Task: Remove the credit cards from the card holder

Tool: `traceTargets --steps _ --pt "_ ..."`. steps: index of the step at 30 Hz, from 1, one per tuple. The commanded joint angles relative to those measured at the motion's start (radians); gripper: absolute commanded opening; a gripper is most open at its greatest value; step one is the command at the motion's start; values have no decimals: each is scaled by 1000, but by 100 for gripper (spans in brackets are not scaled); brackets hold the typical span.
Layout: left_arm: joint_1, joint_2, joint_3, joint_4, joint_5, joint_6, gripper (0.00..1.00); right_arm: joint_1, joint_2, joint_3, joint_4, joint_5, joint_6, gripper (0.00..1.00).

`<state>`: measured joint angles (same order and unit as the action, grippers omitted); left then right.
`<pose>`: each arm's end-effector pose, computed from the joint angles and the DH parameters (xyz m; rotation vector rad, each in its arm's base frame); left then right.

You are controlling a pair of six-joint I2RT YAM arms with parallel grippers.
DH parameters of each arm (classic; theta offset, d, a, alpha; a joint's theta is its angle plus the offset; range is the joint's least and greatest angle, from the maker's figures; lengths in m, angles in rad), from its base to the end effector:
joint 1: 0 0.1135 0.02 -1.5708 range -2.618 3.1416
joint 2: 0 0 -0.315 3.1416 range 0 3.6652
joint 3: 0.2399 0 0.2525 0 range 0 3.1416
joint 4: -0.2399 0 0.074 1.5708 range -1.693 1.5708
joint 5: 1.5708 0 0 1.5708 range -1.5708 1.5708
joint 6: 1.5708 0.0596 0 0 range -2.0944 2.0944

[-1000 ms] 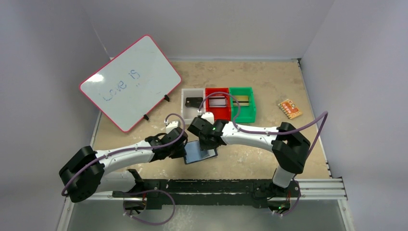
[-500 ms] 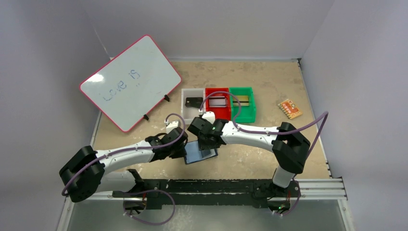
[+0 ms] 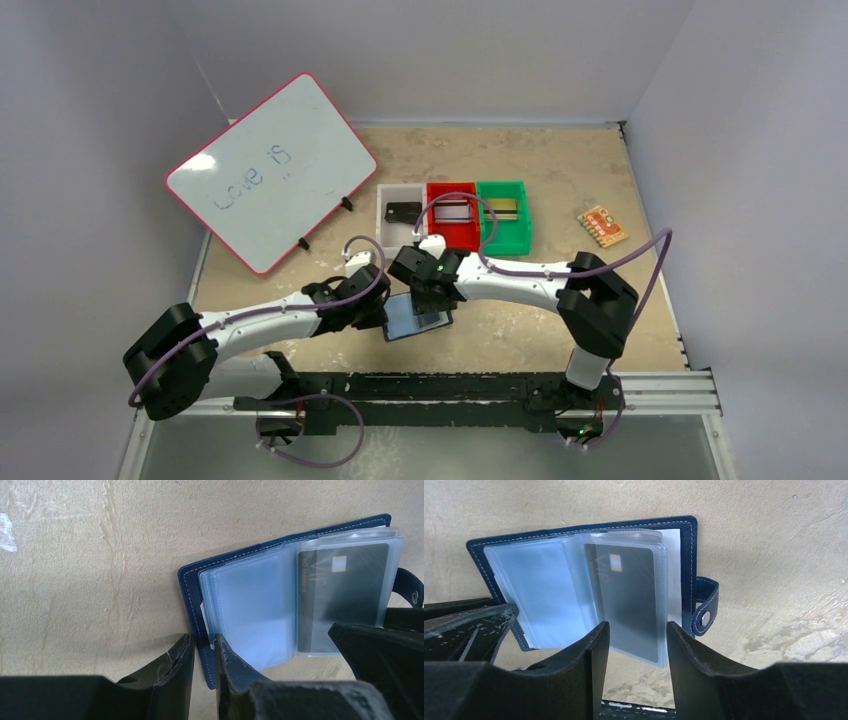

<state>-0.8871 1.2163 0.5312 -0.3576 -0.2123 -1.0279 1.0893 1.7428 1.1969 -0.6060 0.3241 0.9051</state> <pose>0.1393 -0.1511 0.1859 -0.2612 2.6249 -0.4213 0.1871 0.3172 0.2286 -0.1512 2.6338 0.2368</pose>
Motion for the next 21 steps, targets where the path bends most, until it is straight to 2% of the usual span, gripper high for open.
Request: traceTargets --steps 1,4,9,11,14,16,18,21 --pt "-6 3 33 36 3 21 20 11 5 41 -49 45 37 49" --pt "-7 4 34 37 3 22 20 11 -9 37 -61 64 51 49" --pt "-7 8 37 39 1 20 20 11 -25 32 -60 73 53 35" --pt "-7 13 38 42 3 20 20 11 -20 30 -54 71 47 33" --pt "-6 17 42 42 7 22 20 11 -12 30 -55 70 47 32" --pt "-6 19 45 42 7 23 20 11 -6 30 -63 74 54 40" --pt "-7 21 45 41 6 25 20 11 -3 27 -70 82 66 43" --pt "-7 21 46 41 6 25 20 13 -13 21 -69 94 67 34"
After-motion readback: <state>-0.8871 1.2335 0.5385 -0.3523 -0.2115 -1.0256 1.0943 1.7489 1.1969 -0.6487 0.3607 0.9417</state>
